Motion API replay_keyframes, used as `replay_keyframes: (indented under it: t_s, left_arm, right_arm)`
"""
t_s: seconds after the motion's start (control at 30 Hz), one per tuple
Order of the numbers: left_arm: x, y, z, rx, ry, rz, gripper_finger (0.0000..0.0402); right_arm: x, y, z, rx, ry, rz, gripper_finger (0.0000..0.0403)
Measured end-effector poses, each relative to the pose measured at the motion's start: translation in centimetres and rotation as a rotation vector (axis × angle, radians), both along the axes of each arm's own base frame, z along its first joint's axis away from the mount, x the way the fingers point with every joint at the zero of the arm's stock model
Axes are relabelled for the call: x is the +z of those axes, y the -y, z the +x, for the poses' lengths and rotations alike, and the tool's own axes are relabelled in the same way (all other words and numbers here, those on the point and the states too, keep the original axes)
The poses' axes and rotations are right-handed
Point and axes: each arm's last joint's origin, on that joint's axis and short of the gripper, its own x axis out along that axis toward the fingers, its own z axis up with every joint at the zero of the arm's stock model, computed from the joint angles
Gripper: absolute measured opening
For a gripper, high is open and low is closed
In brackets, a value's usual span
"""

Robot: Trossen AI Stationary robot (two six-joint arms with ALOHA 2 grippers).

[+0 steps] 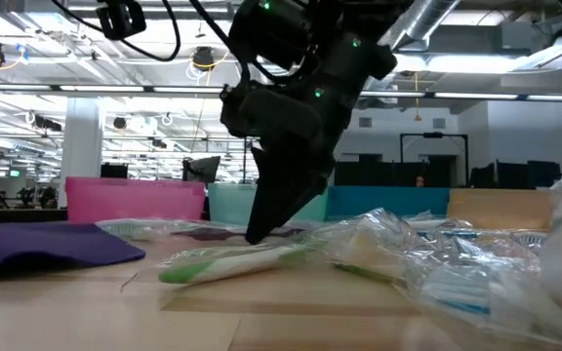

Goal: Pick & Place Toothbrushes
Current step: Put the purple toothbrush into the green bin

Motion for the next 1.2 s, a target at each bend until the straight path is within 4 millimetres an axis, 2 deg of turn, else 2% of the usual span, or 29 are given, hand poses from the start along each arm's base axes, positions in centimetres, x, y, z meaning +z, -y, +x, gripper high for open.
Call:
replay_keyframes:
  t_s: [0.23, 0.4, 0.53, 0.87, 0.93, 1.03, 1.13, 1.2]
  left_arm:
    - [0.3, -0.1, 0.1, 0.033, 0.036, -0.001, 0.0158]
    - [0.5, -0.1, 0.1, 0.031, 0.057, 0.003, 0.0158]
    - [0.6, -0.1, 0.1, 0.031, 0.065, 0.004, 0.0158]
    - [0.6, -0.1, 0.1, 0.03, 0.074, 0.01, 0.0158]
    - [0.8, -0.1, 0.1, 0.034, 0.089, 0.008, 0.0158]
    - [1.4, -0.2, -0.2, 0.047, 0.14, -0.002, 0.0158]
    - [2.2, -0.3, -0.8, 0.061, 0.196, -0.012, 0.0158]
    - [2.6, -0.5, -1.3, 0.072, 0.235, -0.02, 0.0158]
  right_arm:
    - [4.4, -1.0, 0.6, 0.053, -0.071, 0.157, 0.0014]
    - [6.3, -1.2, 0.3, 0.054, -0.184, 0.255, 0.0014]
    - [7.5, -0.2, -0.1, 0.03, -0.294, 0.343, 0.0014]
    - [7.9, 4.3, -1.3, -0.081, -0.506, 0.537, 0.0014]
    - [8.8, 5.5, -1.4, -0.096, -0.458, 0.535, 0.0014]
    - [11.4, 7.7, -1.0, -0.125, -0.283, 0.554, 0.0014]
    - [13.8, 10.8, -1.1, -0.265, -0.148, 0.538, 0.0014]
    - [15.3, 13.7, -2.1, -0.414, -0.1, 0.504, 0.0014]
